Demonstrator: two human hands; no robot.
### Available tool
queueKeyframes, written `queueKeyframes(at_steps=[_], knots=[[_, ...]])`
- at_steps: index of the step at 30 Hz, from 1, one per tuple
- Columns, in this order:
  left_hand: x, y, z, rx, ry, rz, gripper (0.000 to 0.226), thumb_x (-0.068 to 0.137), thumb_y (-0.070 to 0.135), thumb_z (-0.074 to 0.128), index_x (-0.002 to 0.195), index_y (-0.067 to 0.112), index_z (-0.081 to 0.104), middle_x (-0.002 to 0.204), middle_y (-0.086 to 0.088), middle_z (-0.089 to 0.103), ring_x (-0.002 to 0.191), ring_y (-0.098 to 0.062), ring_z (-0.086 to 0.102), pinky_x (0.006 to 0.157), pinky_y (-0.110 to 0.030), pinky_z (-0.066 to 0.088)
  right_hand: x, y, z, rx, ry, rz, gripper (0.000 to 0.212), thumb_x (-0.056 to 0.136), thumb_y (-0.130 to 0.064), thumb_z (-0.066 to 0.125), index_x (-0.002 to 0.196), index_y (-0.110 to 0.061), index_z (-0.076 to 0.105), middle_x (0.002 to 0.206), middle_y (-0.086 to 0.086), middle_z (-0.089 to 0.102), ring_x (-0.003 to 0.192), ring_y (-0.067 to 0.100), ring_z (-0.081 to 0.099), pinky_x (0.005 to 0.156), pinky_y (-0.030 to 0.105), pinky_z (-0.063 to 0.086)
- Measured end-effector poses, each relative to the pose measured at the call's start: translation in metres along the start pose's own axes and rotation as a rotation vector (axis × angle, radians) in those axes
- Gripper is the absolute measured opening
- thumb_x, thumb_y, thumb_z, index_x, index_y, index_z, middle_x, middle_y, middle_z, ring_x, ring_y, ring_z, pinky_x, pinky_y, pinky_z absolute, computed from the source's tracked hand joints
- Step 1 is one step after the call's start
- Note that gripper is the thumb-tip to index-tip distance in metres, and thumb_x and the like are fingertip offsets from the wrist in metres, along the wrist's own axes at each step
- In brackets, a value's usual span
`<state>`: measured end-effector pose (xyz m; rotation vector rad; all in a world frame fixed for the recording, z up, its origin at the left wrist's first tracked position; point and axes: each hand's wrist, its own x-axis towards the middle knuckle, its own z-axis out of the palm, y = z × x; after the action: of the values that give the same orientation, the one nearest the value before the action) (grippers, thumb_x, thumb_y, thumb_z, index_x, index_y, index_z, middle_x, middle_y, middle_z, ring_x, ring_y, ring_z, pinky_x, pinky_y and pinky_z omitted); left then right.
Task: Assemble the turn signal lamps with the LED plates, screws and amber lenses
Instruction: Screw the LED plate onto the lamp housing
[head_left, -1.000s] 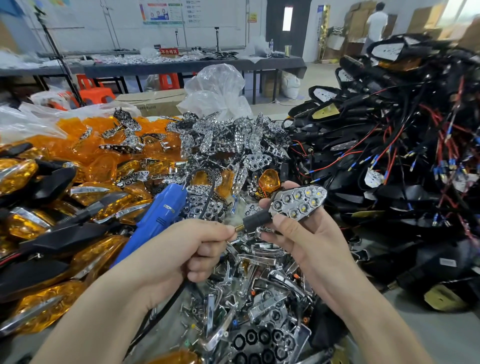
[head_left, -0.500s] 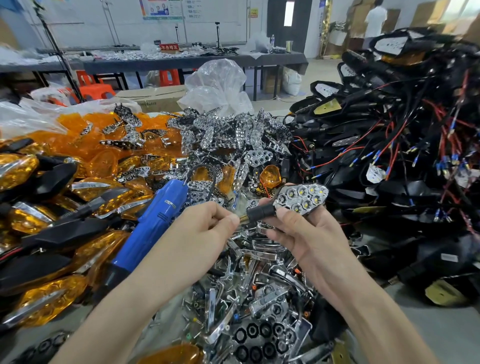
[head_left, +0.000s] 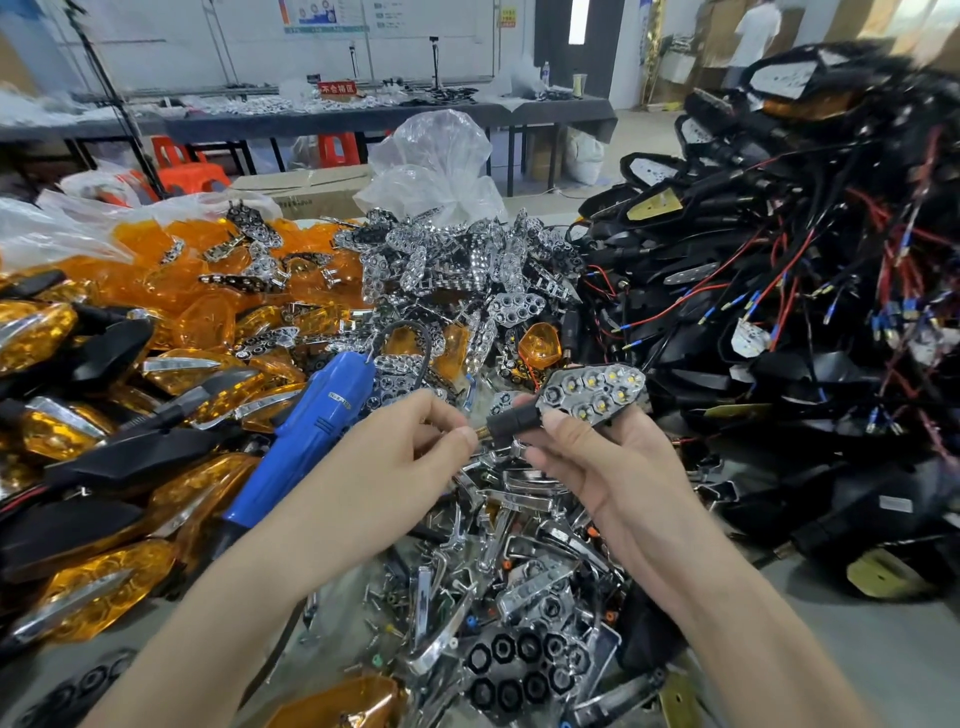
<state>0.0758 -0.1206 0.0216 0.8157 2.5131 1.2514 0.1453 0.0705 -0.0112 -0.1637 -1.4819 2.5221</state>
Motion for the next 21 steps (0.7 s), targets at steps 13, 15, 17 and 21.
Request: queueKeyframes(at_steps=[13,15,17,21], knots=[[-0.001,0.004,0.006,0.014,0.020,0.188,0.028,0.094,0.071,0.034,0.104,0.058,0.057,0.077,0.027,0.064,0.064,0.005,0.060,0.059,-0.016,0.045,-0.001,0.005,0.008,-0.133,-0.105,-0.048,0.044,0.073,-0.035,0.086,0.113,-0.033,0.070,0.120,-0.002,0.074,0.112,0.023,0.072,0.087,0.029,0.060],[-0.002,0.006,0.005,-0.043,-0.003,0.166,0.031,0.094,0.068,0.034,0.091,0.055,0.061,0.069,0.021,0.064,0.053,0.007,0.054,0.052,-0.014,0.040,-0.003,0.005,0.008,-0.168,-0.128,-0.052,0.050,0.070,-0.041,0.089,0.115,-0.033,0.069,0.122,-0.002,0.073,0.110,0.022,0.073,0.086,0.028,0.060],[-0.003,0.009,0.006,-0.072,-0.051,0.156,0.036,0.094,0.069,0.034,0.087,0.048,0.063,0.068,0.015,0.066,0.047,0.005,0.050,0.048,-0.018,0.042,-0.003,0.006,0.009,-0.181,-0.128,-0.031,0.068,0.066,-0.047,0.092,0.122,-0.020,0.063,0.129,0.004,0.069,0.105,0.024,0.075,0.084,0.029,0.061],[-0.004,0.011,0.010,-0.092,-0.046,0.169,0.033,0.097,0.063,0.037,0.081,0.041,0.056,0.054,0.017,0.058,0.045,0.000,0.046,0.047,-0.020,0.044,-0.004,0.009,0.009,-0.164,-0.176,-0.040,0.061,0.072,-0.044,0.087,0.120,-0.015,0.064,0.125,0.006,0.072,0.107,0.028,0.074,0.085,0.032,0.061]])
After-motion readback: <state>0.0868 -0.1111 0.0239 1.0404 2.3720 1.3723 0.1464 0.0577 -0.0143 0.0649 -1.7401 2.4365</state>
